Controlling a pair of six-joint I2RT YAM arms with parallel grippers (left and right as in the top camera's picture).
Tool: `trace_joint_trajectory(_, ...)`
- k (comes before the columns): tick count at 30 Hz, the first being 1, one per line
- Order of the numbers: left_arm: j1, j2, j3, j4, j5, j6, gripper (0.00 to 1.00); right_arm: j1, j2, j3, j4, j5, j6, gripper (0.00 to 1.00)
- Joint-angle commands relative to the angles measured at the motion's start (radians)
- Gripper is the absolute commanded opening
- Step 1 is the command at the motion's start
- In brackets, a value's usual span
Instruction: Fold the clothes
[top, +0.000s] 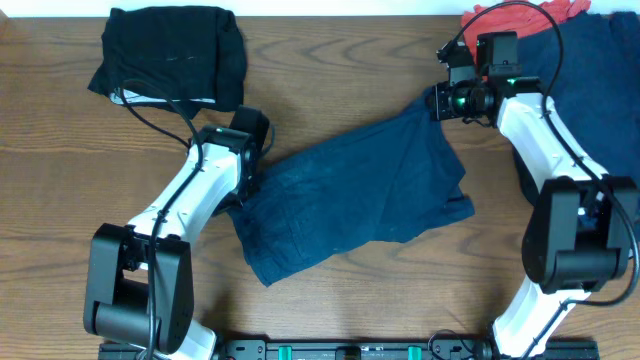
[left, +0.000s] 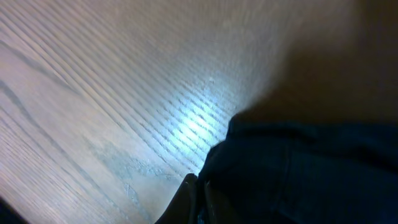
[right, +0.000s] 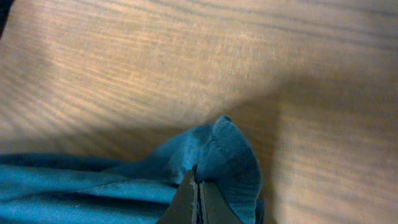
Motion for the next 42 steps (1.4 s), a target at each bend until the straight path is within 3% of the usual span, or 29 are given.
trace_joint_trajectory(1, 0.021, 0.012, -0.035, -0.021, -0.04, -0.017, 0.06, -0.007, 0.043, 0.007, 0.057, 0.088, -0.028, 0.01)
trace_joint_trajectory(5, 0.021, 0.012, -0.035, -0.002, -0.04, -0.016, 0.08, 0.009, 0.079, 0.007, 0.149, 0.088, -0.042, 0.03)
trace_joint_trajectory(6, 0.021, 0.012, -0.035, 0.002, -0.04, -0.016, 0.16, 0.015, 0.085, 0.007, 0.168, 0.088, -0.042, 0.07)
trace_joint_trajectory(7, 0.021, 0.012, -0.035, 0.006, -0.04, -0.016, 0.25, 0.018, 0.085, 0.007, 0.181, 0.087, -0.042, 0.16)
trace_joint_trajectory(8, 0.021, 0.012, -0.035, 0.009, -0.04, -0.016, 0.36, 0.021, 0.085, 0.007, 0.191, 0.087, -0.042, 0.33)
trace_joint_trajectory(9, 0.021, 0.012, -0.035, 0.01, -0.041, -0.016, 0.62, 0.024, 0.085, 0.008, 0.201, 0.087, -0.041, 0.5)
trace_joint_trajectory(10, 0.023, 0.012, -0.035, 0.012, -0.04, -0.016, 0.8, 0.026, 0.08, 0.009, 0.205, 0.079, -0.041, 0.62)
trace_joint_trajectory(12, 0.031, 0.008, -0.028, 0.008, -0.037, -0.016, 0.95, 0.026, 0.066, 0.019, 0.207, 0.04, -0.03, 0.83)
trace_joint_trajectory(15, 0.06, -0.014, 0.0, -0.004, 0.026, 0.042, 1.0, 0.02, 0.029, 0.039, 0.201, -0.045, -0.006, 0.85)
trace_joint_trajectory(19, 0.099, -0.09, 0.016, -0.006, 0.174, 0.175, 0.98, 0.013, -0.036, 0.073, 0.134, -0.084, -0.007, 0.86)
trace_joint_trajectory(25, 0.111, -0.174, 0.014, -0.03, 0.389, 0.371, 0.98, 0.013, -0.078, 0.082, -0.066, -0.084, -0.115, 0.86)
trace_joint_trajectory(30, 0.111, -0.174, -0.055, -0.021, 0.415, 0.305, 0.99, 0.014, -0.074, 0.078, -0.192, -0.084, -0.237, 0.86)
trace_joint_trajectory(36, 0.111, -0.174, -0.167, 0.025, 0.5, 0.287, 0.94, 0.013, -0.074, 0.066, -0.228, -0.084, -0.252, 0.63)
trace_joint_trajectory(42, 0.11, -0.175, -0.261, 0.113, 0.57, 0.287, 0.93, 0.015, -0.074, 0.05, -0.219, -0.084, -0.251, 0.63)
